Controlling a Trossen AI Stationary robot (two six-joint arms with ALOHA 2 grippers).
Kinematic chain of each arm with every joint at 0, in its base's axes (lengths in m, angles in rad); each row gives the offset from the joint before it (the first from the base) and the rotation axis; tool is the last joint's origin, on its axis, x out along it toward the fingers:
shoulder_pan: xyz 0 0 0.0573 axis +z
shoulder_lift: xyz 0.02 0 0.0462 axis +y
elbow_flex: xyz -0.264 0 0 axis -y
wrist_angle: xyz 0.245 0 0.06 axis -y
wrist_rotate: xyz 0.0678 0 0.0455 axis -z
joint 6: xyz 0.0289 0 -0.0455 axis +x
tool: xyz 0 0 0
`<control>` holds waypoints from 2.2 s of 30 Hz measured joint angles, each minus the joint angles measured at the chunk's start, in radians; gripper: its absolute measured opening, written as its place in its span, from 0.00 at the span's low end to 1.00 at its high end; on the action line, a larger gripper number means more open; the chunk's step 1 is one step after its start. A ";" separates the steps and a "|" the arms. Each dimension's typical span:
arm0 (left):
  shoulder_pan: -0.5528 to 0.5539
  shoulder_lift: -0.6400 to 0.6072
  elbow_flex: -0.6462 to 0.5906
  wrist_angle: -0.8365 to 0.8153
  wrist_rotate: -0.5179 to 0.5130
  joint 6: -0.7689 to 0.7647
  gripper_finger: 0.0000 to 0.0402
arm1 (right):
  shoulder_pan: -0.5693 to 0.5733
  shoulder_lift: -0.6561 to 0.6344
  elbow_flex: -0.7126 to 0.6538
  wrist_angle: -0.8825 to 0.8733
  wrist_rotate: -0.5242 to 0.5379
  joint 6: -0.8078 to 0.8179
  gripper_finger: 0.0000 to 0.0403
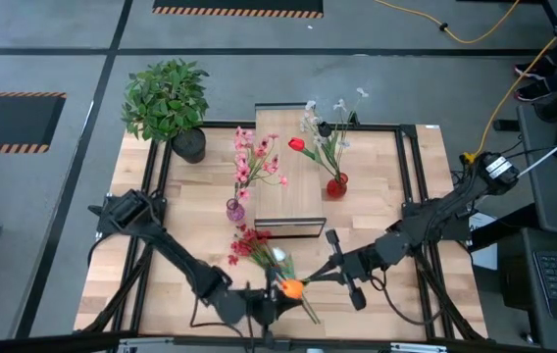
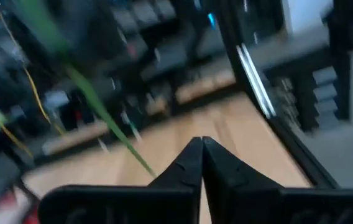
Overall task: Pick and place flowers into a vace then onto a shelf
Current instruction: Put the orange tulip into the violet vase
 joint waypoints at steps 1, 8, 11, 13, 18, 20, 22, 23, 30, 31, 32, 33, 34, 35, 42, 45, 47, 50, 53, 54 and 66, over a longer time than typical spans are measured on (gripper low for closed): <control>0.012 0.000 -0.020 0.084 0.015 0.043 0.01 | 0.001 0.000 -0.013 0.022 0.001 0.000 0.00; 0.074 -0.001 -0.150 0.492 0.105 0.129 0.01 | 0.004 0.001 -0.107 0.200 0.001 -0.024 0.00; 0.084 -0.001 -0.188 0.592 0.118 0.129 0.01 | 0.003 0.001 -0.134 0.238 0.002 -0.026 0.00; 0.084 -0.001 -0.200 0.647 0.116 0.136 0.01 | 0.003 0.001 -0.148 0.251 0.002 -0.026 0.00; 0.083 -0.002 -0.200 0.710 0.109 0.231 0.01 | 0.003 0.001 -0.153 0.258 0.002 -0.026 0.00; 0.083 -0.002 -0.200 0.709 0.106 0.234 0.03 | 0.003 0.001 -0.153 0.257 0.002 -0.028 0.00; 0.083 -0.002 -0.200 0.709 0.110 0.234 0.05 | 0.003 0.001 -0.153 0.257 0.002 -0.042 0.00; 0.083 -0.002 -0.200 0.709 0.110 0.234 0.07 | 0.003 0.001 -0.153 0.257 0.002 -0.045 0.00; 0.093 -0.002 -0.200 0.710 0.117 0.234 0.21 | 0.003 0.001 -0.153 0.257 0.002 -0.046 0.00; 0.097 -0.002 -0.200 0.709 0.122 0.234 0.24 | 0.003 0.001 -0.153 0.257 0.002 -0.046 0.00; 0.102 -0.002 -0.200 0.710 0.129 0.234 0.26 | 0.003 0.001 -0.153 0.257 0.002 -0.048 0.00; 0.107 -0.002 -0.200 0.721 0.140 0.234 0.28 | 0.003 0.001 -0.153 0.257 0.002 -0.048 0.00; 0.112 -0.002 -0.200 0.734 0.147 0.234 0.31 | 0.003 0.001 -0.153 0.259 0.002 -0.049 0.00; 0.116 -0.002 -0.199 0.739 0.155 0.234 0.33 | 0.003 0.001 -0.153 0.261 0.002 -0.051 0.00; 0.122 -0.002 -0.199 0.733 0.163 0.225 0.45 | 0.003 0.001 -0.153 0.262 0.002 -0.057 0.00; 0.136 -0.002 -0.184 0.730 0.162 0.178 0.47 | 0.003 0.001 -0.153 0.263 0.002 -0.073 0.00; 0.153 -0.002 -0.170 0.694 0.164 0.131 0.48 | 0.003 0.001 -0.153 0.264 0.002 -0.074 0.00; 0.177 -0.001 -0.149 0.636 0.182 0.073 0.48 | 0.003 0.001 -0.153 0.264 0.002 -0.073 0.00; 0.191 -0.001 -0.136 0.602 0.231 0.029 0.47 | 0.004 0.001 -0.153 0.262 0.001 -0.071 0.00; 0.193 -0.001 -0.134 0.596 0.243 0.021 0.47 | 0.004 0.001 -0.153 0.261 0.000 -0.071 0.00; 0.190 -0.001 -0.134 0.590 0.268 0.004 0.47 | -0.002 0.001 -0.153 0.261 -0.008 -0.074 0.00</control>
